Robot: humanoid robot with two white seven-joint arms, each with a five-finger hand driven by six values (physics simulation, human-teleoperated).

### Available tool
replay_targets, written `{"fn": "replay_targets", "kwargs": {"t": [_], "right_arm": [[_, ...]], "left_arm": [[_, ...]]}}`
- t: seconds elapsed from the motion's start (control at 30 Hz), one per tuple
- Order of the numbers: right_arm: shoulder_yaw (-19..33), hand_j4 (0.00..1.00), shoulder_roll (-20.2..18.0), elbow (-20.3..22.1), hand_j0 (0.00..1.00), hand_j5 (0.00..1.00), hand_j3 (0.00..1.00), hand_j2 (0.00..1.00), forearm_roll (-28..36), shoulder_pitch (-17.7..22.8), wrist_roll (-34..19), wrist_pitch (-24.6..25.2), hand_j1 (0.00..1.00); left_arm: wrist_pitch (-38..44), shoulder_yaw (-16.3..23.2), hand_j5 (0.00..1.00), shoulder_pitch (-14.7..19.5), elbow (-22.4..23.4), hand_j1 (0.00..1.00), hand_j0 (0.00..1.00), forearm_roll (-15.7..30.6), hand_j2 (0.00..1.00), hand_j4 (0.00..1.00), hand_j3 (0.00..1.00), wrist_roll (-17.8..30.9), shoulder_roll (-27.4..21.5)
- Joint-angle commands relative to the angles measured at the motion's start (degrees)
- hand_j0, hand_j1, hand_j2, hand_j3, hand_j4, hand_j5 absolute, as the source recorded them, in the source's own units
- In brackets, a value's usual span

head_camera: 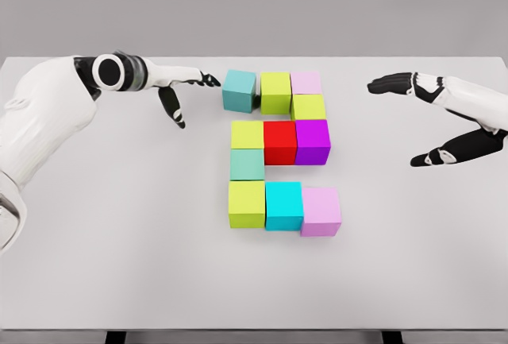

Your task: Assemble the squares on the desktop into the number 2

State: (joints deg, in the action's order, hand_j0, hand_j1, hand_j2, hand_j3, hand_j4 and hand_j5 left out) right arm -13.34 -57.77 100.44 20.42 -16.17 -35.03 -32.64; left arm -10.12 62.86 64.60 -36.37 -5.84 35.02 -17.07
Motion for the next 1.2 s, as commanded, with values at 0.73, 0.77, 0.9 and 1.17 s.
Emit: {"fn": "replay_targets", "kwargs": {"t": [0.73, 0.77, 0.9, 1.17], "right_arm": [[0.1, 1.00, 0.3, 0.0, 1.00, 1.00, 1.00, 1.00, 0.5, -0.1, 0.0, 0.4, 1.00], [0.1, 1.00, 0.3, 0.0, 1.00, 1.00, 1.00, 1.00, 0.5, -0.1, 0.0, 0.4, 1.00], [0.1, 1.00, 0.2, 0.0, 1.00, 1.00, 1.00, 1.00, 0.5, -0.2, 0.0, 0.4, 1.00], [0.0, 1.00, 0.4, -0.2, 1.00, 1.00, 1.00, 1.00, 0.4, -0.1, 0.0, 0.3, 1.00]], "left_arm": [[-0.6, -0.1, 1.00, -0.2, -0.8, 1.00, 1.00, 0.0, 1.00, 1.00, 1.00, 0.0, -0.2], [-0.7, -0.1, 1.00, -0.2, -1.0, 1.00, 1.00, 0.0, 1.00, 1.00, 1.00, 0.0, -0.3], [-0.7, -0.1, 1.00, -0.2, -2.9, 1.00, 1.00, 0.1, 1.00, 1.00, 1.00, 0.0, -2.3], [-0.8, 1.1, 1.00, -0.5, -6.4, 1.00, 1.00, 0.3, 1.00, 1.00, 1.00, 0.0, -5.9]]}}
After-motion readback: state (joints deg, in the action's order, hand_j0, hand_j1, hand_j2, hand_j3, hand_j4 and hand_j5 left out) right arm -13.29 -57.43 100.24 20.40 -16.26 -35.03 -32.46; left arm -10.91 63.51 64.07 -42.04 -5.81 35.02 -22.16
